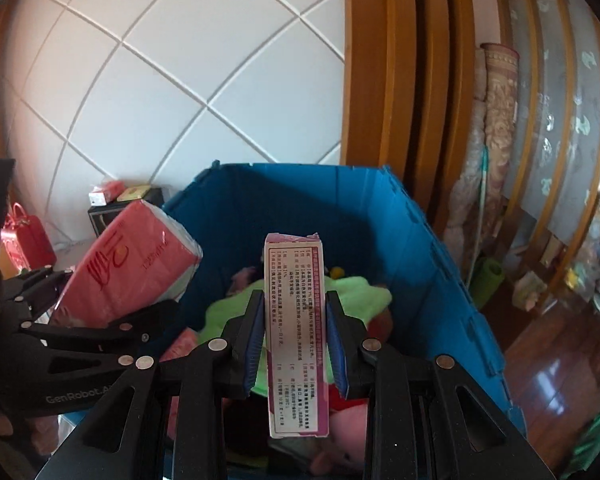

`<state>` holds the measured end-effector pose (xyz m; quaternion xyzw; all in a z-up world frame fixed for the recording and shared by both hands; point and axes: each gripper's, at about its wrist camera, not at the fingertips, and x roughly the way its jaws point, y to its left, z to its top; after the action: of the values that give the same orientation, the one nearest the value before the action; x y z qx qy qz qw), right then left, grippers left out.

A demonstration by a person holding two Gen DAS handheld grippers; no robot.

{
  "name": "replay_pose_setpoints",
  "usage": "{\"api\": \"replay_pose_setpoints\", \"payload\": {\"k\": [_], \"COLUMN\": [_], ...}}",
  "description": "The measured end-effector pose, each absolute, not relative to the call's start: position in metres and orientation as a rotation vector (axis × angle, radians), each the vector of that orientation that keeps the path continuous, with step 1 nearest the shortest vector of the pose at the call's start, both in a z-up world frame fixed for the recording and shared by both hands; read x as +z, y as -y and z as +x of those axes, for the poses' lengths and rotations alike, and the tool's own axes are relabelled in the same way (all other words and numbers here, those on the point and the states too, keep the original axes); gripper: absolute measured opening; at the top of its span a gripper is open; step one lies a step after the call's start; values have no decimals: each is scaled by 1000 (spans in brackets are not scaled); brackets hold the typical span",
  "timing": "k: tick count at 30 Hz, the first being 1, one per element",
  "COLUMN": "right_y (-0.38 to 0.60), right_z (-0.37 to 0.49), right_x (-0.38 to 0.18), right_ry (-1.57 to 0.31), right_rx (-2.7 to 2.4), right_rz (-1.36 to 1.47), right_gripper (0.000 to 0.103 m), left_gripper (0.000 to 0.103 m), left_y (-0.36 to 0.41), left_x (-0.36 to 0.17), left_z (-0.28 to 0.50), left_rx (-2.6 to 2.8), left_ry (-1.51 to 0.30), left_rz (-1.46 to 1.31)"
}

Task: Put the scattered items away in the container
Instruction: 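Carry the tissue pack and medicine box over the blue crate with both tools, then open both tools to drop the tissue pack and medicine box into the crate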

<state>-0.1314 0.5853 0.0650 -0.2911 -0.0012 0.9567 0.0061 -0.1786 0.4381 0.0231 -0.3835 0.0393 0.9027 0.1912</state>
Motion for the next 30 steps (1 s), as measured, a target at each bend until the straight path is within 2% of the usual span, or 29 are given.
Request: {"api": "replay_pose_setpoints", "payload": {"k": [3,10,22,30], "right_y": [-606,-606,-592,-587], "right_z": [-138,-149,-147,-137], "right_x": [46,18,-3,-1], "right_ry": [-23,-50,35,68], "right_rx": [2995,3022,3044,3064], "right_rz": [-994,-1184,-1336,-1310], "right_gripper": [28,28,29,57], "left_gripper": [84,89,89,89], "left_y": [-450,-447,-434,-427], "left_x": [13,15,20,23], "left_z": [-184,-172,-131,-115], "left_rx": [2520,2562,2691,2715], "left_ry": [-128,-131,-189,-170], "left_rz": [-1186,-1232,-1105,-1070]}}
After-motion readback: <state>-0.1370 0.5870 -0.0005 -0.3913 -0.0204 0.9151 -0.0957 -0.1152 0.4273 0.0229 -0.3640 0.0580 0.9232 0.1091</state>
